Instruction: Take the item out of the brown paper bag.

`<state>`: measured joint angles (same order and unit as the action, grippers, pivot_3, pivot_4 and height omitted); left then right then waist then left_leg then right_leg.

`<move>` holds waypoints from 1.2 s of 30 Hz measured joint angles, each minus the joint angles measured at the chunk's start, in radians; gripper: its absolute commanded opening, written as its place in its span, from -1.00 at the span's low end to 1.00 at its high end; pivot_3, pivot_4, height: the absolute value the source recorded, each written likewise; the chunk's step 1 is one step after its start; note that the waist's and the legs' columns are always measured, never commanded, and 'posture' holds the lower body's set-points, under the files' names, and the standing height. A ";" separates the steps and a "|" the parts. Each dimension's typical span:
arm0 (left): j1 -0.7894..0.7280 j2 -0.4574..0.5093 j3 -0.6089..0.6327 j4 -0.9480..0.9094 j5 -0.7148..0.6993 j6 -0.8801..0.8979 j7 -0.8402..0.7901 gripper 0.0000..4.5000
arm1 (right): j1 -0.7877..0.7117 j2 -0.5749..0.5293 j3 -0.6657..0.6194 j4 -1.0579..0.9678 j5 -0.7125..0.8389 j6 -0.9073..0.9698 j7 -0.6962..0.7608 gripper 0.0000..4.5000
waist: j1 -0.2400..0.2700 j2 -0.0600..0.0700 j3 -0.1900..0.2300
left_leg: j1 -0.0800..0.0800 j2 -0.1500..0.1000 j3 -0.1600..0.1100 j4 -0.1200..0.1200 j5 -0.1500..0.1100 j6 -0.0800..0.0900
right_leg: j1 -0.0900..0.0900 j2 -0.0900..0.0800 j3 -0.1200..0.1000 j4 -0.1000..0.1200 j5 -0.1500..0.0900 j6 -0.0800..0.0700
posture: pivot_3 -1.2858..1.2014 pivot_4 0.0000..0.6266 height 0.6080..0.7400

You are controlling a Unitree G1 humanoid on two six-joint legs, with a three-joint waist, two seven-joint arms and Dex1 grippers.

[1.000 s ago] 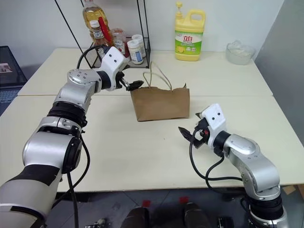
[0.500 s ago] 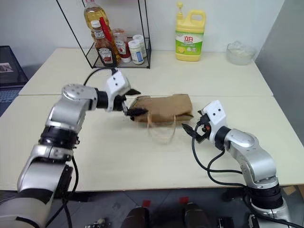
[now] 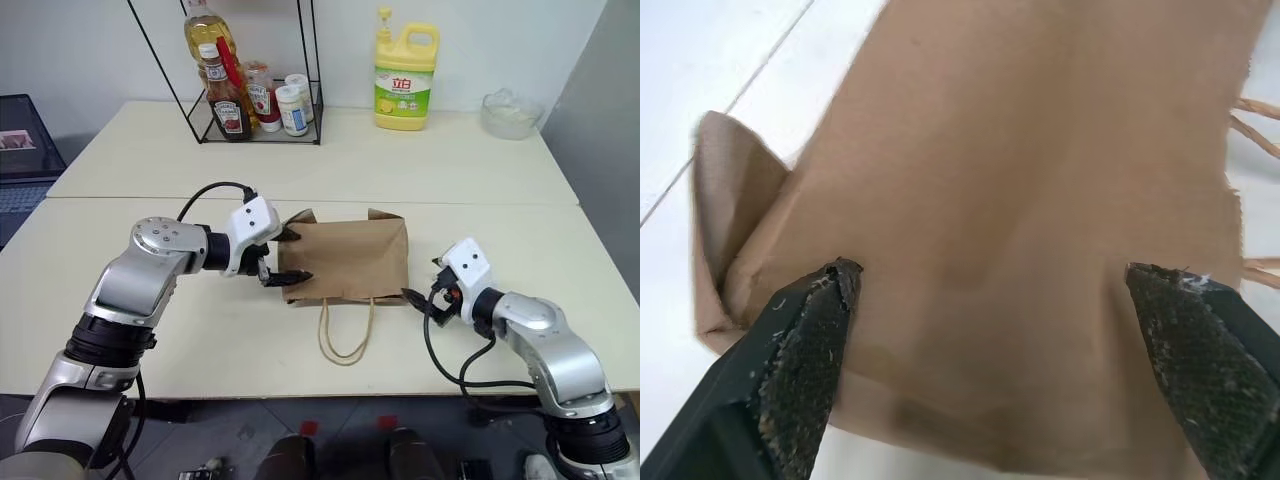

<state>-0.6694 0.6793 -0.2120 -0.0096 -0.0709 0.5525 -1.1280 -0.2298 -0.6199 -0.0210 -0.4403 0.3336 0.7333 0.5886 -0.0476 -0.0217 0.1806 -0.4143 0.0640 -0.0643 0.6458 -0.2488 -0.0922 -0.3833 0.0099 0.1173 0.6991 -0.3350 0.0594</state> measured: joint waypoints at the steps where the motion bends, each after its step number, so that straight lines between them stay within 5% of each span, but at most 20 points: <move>1: 0.014 0.007 -0.010 -0.008 0.002 -0.024 -0.006 1.00 | 0.001 -0.005 -0.009 0.000 0.000 -0.003 0.000 0.99 | 0.001 0.000 0.000 | 0.000 0.000 0.000 0.000 0.000 0.000 | 0.000 0.000 0.000 0.000 0.000 0.000 | 0.03 -0.52 1.00; 11: 0.039 0.033 -0.077 -0.029 -0.003 -0.475 -0.176 1.00 | 0.168 -0.057 -0.076 -0.109 0.044 -0.068 0.090 0.99 | 0.017 0.000 0.000 | 0.000 0.000 0.000 0.000 0.000 0.000 | 0.000 0.000 0.000 -0.001 0.000 0.000 | 0.03 -0.52 1.00; 24: 0.054 -0.109 -0.159 0.221 0.097 -0.803 -0.136 1.00 | 0.232 -0.072 -0.014 -0.151 0.036 -0.150 0.132 0.99 | 0.017 0.000 0.000 | 0.005 0.000 0.000 0.001 0.000 0.001 | 0.006 0.000 0.000 -0.001 0.000 0.000 | 0.03 -0.52 1.00; 36: 0.093 -0.173 -0.136 0.132 -0.008 -0.597 -0.104 -0.57 | 0.430 -0.131 0.057 0.043 -0.170 -0.626 0.262 1.00 | 0.015 -0.001 0.000 | 0.014 0.000 -0.001 0.000 0.000 0.001 | 0.015 0.001 0.001 -0.002 0.000 0.000 | 0.03 -0.52 1.00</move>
<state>-0.5763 0.5066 -0.3481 0.1228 -0.0788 -0.0443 -1.2318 0.2002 -0.7506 0.0363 -0.3974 0.1638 0.1070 0.8504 -0.0327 -0.0226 0.1806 -0.4006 0.0638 -0.0649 0.6457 -0.2488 -0.0912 -0.3684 0.0106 0.1178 0.6975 -0.3351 0.0599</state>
